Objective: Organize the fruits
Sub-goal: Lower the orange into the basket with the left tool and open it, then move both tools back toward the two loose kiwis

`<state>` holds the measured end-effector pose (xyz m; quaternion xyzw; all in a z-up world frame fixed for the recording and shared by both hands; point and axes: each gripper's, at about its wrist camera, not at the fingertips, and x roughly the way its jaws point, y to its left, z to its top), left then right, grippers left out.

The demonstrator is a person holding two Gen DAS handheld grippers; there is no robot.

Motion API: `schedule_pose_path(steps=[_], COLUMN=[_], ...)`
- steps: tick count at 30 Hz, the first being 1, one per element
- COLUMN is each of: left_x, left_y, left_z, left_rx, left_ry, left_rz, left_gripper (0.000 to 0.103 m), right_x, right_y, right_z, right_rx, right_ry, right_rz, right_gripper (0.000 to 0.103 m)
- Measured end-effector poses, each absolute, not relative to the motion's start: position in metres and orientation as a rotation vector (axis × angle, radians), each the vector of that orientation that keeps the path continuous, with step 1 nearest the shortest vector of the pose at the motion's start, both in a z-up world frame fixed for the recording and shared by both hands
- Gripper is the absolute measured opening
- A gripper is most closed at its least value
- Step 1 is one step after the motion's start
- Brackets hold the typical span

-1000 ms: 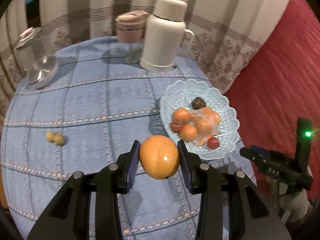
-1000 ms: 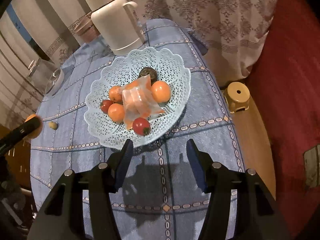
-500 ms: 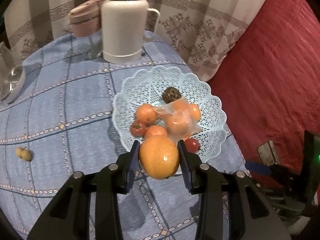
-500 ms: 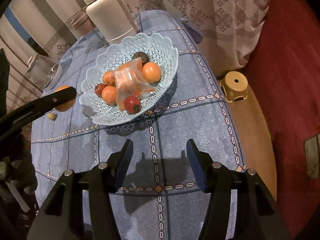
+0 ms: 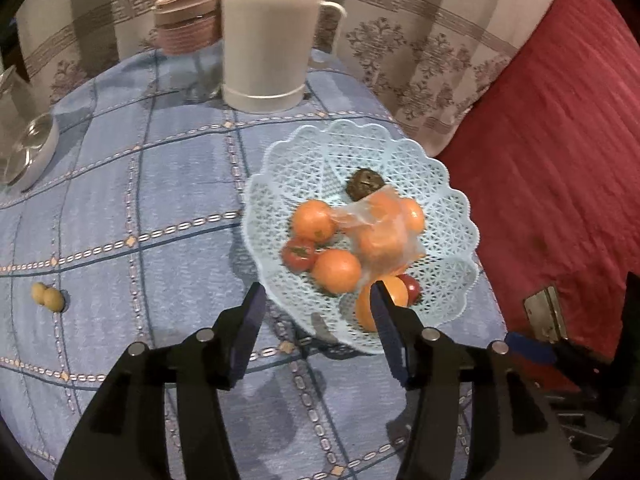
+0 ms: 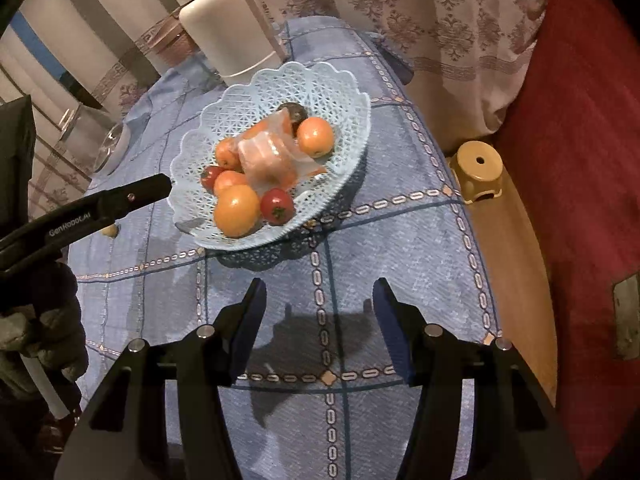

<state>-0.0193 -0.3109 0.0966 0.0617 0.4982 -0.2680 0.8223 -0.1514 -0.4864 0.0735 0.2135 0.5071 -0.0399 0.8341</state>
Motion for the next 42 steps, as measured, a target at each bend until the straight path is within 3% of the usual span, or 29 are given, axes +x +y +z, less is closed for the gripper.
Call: schedule_pose_path(steps=[4,14,16,42], left_x=[-0.016,-0.015,-0.016,-0.020], left_y=[-0.294,-0.250,-0.240,-0.059], left_z=[0.101,0.106,0.108,0.111], left_rx=[0.115,0.069,0.059,-0.035], left_ry=[1.059,1.069,1.064,1.080], left_rz=[-0.534,-0.451,-0.436,-0.168], left_gripper=[0.062,0.062,0.070,0.071], right_x=[-0.145,-0.128,-0.127,-0.070], right_y=[-0.477,-0.446,-0.440,-0.301], right_z=[0.075,0.080,0.081,0.083], right_rx=[0.444,0.420,0.417,0.330], right_ry=[1.074,1.076,1.076,1.110], right_rz=[-0.060,0.006,0.015,0.214], right_gripper=[0.057,0.057,0.057,0.057])
